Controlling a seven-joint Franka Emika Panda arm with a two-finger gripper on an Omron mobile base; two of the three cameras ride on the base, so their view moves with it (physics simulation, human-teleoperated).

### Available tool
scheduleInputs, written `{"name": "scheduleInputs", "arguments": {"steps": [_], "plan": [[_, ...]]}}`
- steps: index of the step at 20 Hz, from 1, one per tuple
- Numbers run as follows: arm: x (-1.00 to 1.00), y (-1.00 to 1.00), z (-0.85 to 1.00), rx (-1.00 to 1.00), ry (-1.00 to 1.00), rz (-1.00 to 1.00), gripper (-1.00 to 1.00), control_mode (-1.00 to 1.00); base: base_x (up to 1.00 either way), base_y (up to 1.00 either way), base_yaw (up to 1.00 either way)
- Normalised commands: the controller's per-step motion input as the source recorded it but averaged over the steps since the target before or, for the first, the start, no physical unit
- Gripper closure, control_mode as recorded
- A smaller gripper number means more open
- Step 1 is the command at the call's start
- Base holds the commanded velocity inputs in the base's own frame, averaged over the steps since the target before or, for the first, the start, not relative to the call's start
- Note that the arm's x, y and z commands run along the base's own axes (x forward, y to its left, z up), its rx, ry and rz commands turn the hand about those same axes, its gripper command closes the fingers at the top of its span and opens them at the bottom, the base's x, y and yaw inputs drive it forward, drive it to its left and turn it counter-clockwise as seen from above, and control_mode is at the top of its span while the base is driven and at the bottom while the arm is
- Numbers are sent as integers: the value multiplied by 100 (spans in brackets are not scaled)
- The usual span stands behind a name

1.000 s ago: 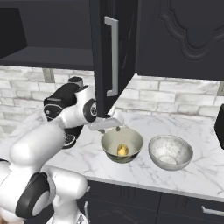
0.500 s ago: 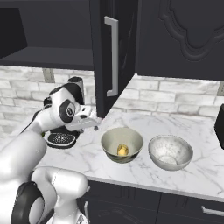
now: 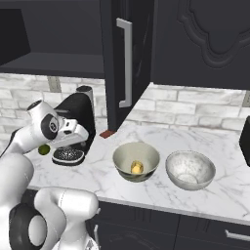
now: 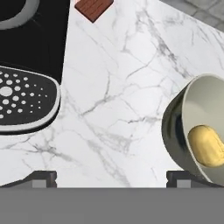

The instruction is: Pick both bowls and place them on the counter. Then place the lime in one bowl and place the potato in the other bowl.

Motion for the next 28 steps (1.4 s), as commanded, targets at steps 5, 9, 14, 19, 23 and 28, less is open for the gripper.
{"name": "scheduleInputs", "arguments": {"steps": [5, 9, 14, 19, 23, 28], "plan": [[-2, 72, -16, 7, 0, 4, -100, -100, 0, 0, 0], [-4, 63, -12, 13, 0, 4, -100, -100, 0, 0, 0], [-1, 66, -10, 14, 0, 3, -100, -100, 0, 0, 0], [-1, 61, -12, 14, 0, 2, -100, -100, 0, 0, 0], [0, 75, -12, 4, 0, 0, -100, -100, 0, 0, 0], [2, 56, -2, 5, 0, 0, -100, -100, 0, 0, 0]]}}
